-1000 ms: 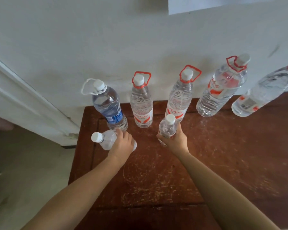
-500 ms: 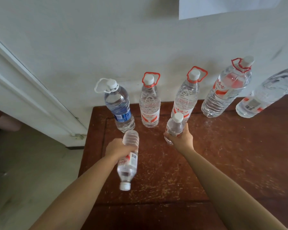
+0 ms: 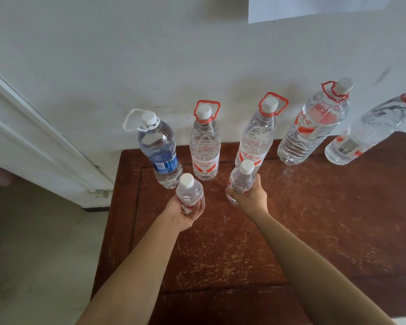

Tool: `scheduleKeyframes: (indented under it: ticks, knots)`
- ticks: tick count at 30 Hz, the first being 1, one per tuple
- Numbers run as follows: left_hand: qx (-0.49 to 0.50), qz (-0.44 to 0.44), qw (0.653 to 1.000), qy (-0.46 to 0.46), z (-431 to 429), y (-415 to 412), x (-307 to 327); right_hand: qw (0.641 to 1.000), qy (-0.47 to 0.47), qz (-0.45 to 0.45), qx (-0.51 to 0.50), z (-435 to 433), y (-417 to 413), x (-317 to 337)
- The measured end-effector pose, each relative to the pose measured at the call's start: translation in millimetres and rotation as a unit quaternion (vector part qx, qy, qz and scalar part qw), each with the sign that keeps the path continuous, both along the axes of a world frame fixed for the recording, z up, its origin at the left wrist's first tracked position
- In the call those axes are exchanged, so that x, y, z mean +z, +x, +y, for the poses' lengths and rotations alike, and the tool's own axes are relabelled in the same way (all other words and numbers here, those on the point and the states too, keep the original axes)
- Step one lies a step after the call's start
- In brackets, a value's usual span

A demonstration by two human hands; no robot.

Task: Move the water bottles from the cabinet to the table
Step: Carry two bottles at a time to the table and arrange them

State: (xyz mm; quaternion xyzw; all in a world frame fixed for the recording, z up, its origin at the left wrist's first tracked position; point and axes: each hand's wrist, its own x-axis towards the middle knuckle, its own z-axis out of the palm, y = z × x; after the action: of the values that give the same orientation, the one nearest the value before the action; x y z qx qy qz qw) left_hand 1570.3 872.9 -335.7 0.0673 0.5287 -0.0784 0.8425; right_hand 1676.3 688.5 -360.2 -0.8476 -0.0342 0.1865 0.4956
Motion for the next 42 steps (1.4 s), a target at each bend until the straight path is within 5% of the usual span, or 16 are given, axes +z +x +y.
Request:
scheduleKeyframes:
  ticks: [11, 18, 20, 23, 25, 27, 31, 42]
  knots:
    - [-0.025, 0.016, 0.998, 0.055, 4.4, 10.8, -3.9, 0.999, -0.04, -0.009, 0.013, -1.0, 3.3, -6.3]
    - [-0.116, 0.122, 0.963, 0.211, 8.4, -12.1, 4.4, 0.995, -0.083, -0.047, 0.022, -12.3, -6.1, 24.1]
    - [-0.164, 0.15, 0.895, 0.387, 11.1, -18.4, 1.1, 0.99, -0.115, -0.075, 0.03, -17.8, -16.6, 34.6]
    - [-0.249, 0.165, 0.698, 0.651, 10.6, -36.4, -6.2, 0.976, -0.175, -0.122, 0.045, -29.9, -33.0, 38.0]
    - [-0.304, 0.172, 0.592, 0.727, 6.2, -57.0, -9.6, 0.966, -0.207, -0.145, 0.061, -39.4, -48.1, 33.0]
    - [-0.321, 0.187, 0.536, 0.758, -1.3, -80.8, -12.2, 0.959, -0.224, -0.151, 0.083, -45.6, -63.8, 29.1]
    - [-0.286, 0.228, 0.523, 0.77, -17.5, -114.3, -3.1, 0.954, -0.222, -0.162, 0.121, -43.0, -78.1, 29.6]
    - [-0.13, 0.442, 0.589, 0.664, -126.9, -302.7, 3.3, 0.907, -0.099, -0.179, 0.368, -7.8, -177.7, 17.1]
